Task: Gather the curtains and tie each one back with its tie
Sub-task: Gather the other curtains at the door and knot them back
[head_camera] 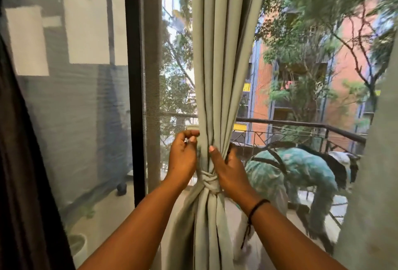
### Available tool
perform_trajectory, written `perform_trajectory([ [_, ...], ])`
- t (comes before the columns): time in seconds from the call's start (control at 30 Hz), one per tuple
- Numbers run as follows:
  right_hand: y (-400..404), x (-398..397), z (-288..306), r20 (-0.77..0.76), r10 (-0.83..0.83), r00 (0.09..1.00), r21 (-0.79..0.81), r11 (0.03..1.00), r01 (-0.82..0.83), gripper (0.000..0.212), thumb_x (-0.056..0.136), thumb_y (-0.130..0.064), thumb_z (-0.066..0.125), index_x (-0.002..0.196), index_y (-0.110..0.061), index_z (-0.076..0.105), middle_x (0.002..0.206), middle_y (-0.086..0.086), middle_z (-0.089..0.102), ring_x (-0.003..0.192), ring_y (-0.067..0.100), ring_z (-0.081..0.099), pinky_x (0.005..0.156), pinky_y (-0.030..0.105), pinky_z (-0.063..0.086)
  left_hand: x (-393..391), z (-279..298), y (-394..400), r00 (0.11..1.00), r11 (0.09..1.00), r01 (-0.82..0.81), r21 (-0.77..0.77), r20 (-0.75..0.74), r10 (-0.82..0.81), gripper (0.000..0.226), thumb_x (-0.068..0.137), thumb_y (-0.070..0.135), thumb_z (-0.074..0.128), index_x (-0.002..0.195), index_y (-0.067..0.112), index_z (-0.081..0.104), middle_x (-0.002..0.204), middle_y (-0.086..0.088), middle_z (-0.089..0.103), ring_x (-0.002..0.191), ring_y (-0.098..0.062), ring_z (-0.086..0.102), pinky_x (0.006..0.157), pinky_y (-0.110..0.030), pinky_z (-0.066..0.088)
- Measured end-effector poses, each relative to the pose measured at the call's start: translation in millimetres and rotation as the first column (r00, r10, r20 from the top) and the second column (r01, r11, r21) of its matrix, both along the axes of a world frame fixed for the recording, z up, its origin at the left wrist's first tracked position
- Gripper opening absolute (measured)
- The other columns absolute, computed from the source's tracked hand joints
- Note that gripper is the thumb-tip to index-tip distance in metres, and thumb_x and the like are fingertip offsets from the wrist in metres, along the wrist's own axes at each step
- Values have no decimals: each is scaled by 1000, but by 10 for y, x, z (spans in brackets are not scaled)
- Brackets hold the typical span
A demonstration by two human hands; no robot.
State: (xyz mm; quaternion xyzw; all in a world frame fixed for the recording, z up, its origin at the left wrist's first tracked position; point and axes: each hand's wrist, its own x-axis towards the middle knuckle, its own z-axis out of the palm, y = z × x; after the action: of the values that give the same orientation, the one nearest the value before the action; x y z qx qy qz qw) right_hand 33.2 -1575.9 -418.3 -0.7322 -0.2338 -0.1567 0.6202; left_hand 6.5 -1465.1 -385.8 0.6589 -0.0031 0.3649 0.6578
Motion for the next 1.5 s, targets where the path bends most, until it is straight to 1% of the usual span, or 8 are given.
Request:
perform_trajectory([
  [0.3, 435, 116, -57, 55, -253, 966, -259, 931, 259, 55, 99, -40, 31, 145, -10, 21, 114, 12, 64, 103, 25, 61, 83, 30, 49, 95, 129, 419, 957, 924, 159, -348, 283, -58, 20, 99, 10, 43, 94, 23, 58, 82, -6, 69, 69, -18, 68, 67, -32, 60],
  [0.43, 530, 70, -90, 63, -226, 972, -203, 951, 234, 55, 95, -44, 35, 144, -21, 26, 133, -1, 54, 121, 17, 53, 99, 25, 42, 375, 39, 689, 992, 981, 111, 160, 34, -118, 26, 97, 14, 46, 81, 31, 57, 73, 7, 64, 72, -19, 61, 65, -25, 49],
  [0.6, 544, -48, 66, 140, -233, 962, -161, 953, 255, 41, 85, -57, 44, 121, -38, 48, 110, -20, 59, 99, -9, 56, 81, 10, 43, 336, 232, 1006, 965, 714, -193, 673, -3, 264, 22, 93, 45, 48, 94, 28, 63, 101, -4, 58, 101, -26, 53, 84, -37, 46],
  [0.77, 612, -163, 731, 126, -258, 958, 206, 951, 230, 56, 77, -69, 46, 116, -32, 57, 111, -8, 66, 101, 6, 63, 90, 33, 52, -74, 567, 716, 863, 719, -474, 507, 432, 264, 39, 84, 61, 46, 105, 31, 57, 109, -2, 42, 100, -17, 37, 79, -32, 36],
  [1.0, 561, -163, 1503, 32, -261, 965, 418, 880, 224, 32, 96, -35, 49, 106, -9, 66, 88, 7, 73, 80, 20, 71, 67, 30, 58, 41, 1059, 497, 954, 916, -58, 397, 294, -67, 34, 95, 43, 43, 84, 14, 56, 70, -1, 55, 65, -20, 54, 54, -28, 38],
  [1.17, 481, -46, 1583, 37, -462, 886, 410, 816, 408, 43, 100, -41, 36, 127, -11, 51, 117, 7, 62, 107, 26, 57, 89, 38, 46, 321, 1291, 635, 969, 970, 213, -120, 152, -194, 37, 98, 38, 42, 111, 9, 61, 105, -12, 66, 98, -29, 61, 88, -40, 49],
  [1.37, 341, 28, 1499, 75, -670, 739, 330, 716, 616, 31, 102, -21, 31, 116, -10, 57, 90, 2, 58, 82, 21, 52, 64, 27, 30, 391, 1188, 457, 987, 992, 6, -127, 161, 15, 36, 100, 36, 34, 112, 9, 56, 108, -10, 62, 101, -29, 57, 82, -34, 44],
  [1.5, 194, -53, 1611, 186, -574, 798, 332, 801, 499, 33, 96, -47, 33, 104, -20, 51, 72, -1, 54, 61, 13, 51, 56, 29, 39, 354, 1198, 350, 836, 951, -306, 47, 490, 245, 33, 88, 24, 61, 108, 18, 34, 105, -3, 45, 94, -28, 51, 75, -35, 45],
])
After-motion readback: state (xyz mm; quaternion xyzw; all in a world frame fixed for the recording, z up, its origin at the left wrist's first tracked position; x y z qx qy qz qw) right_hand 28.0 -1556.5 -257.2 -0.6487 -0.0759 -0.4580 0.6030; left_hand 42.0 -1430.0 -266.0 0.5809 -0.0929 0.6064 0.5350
